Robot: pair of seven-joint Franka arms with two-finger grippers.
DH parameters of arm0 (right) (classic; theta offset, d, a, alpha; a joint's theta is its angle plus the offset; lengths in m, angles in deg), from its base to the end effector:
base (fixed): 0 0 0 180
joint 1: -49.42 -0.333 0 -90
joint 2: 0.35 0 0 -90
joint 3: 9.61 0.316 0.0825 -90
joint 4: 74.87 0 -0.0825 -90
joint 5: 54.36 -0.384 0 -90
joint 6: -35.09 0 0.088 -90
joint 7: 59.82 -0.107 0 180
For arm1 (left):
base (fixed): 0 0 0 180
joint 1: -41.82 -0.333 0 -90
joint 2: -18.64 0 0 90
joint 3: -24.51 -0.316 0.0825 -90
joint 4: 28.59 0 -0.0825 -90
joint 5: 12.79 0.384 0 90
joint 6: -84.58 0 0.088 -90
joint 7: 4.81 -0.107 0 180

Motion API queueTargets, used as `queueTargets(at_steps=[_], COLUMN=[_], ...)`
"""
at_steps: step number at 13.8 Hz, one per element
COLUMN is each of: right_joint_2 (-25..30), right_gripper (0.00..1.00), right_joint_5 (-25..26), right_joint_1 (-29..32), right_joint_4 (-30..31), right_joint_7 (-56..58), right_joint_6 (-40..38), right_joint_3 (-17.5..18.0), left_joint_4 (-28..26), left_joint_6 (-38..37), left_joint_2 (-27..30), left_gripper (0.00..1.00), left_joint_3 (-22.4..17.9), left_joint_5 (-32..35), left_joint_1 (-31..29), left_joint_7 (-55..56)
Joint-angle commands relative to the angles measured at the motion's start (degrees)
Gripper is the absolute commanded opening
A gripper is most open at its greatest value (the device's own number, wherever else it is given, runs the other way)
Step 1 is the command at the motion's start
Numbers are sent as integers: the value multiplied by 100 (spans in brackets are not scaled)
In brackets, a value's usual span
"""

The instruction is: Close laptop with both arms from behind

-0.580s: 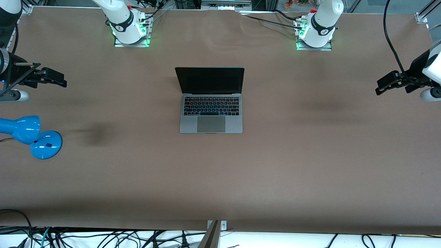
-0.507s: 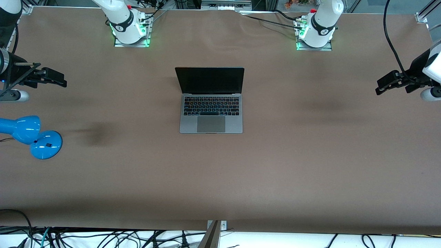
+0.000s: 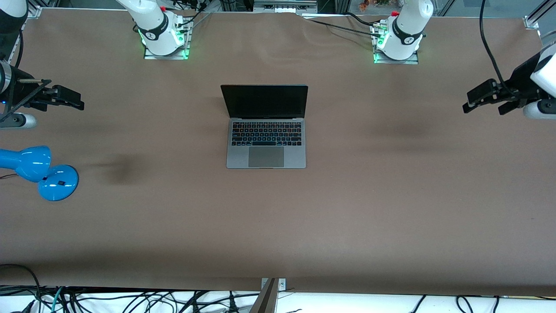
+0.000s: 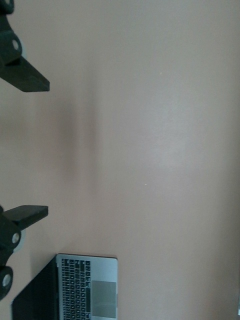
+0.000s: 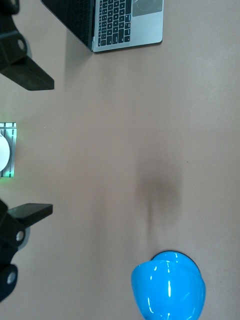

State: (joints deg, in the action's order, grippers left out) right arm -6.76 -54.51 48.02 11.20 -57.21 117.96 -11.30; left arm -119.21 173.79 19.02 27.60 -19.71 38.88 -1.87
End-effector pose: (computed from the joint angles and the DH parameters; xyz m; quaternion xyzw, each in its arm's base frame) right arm 0.5734 -0.0017 0.5835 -0.9963 -0.0202 0.0837 0.0018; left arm 0.5508 -0.0146 0.6226 0.9979 0.0240 -0.0106 0.0599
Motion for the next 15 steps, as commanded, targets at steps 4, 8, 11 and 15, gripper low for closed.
queueTargets(at_steps=[4, 8, 11, 15], right_joint_2=[105, 149, 96, 0], right_gripper=[100, 100, 100, 100], right_joint_5=[59, 15, -125, -1422], right_joint_1=[35, 35, 35, 35], right_joint_4=[50, 147, 252, 795], right_joint_7=[-24, 20, 20, 90], right_joint_6=[-87, 0, 97, 63], right_joint_3=[37, 54, 63, 133], left_joint_4=[-481, -904, -1036, -1650], left_joint_6=[-237, -150, -97, 324], left_joint_2=[453, 638, 717, 998], left_gripper=[100, 100, 100, 100], left_joint_3=[25, 402, 859, 1552], left_joint_5=[-512, -608, -644, -653], left_joint_1=[-48, -39, -48, -39], left_joint_7=[13, 380, 1013, 1760])
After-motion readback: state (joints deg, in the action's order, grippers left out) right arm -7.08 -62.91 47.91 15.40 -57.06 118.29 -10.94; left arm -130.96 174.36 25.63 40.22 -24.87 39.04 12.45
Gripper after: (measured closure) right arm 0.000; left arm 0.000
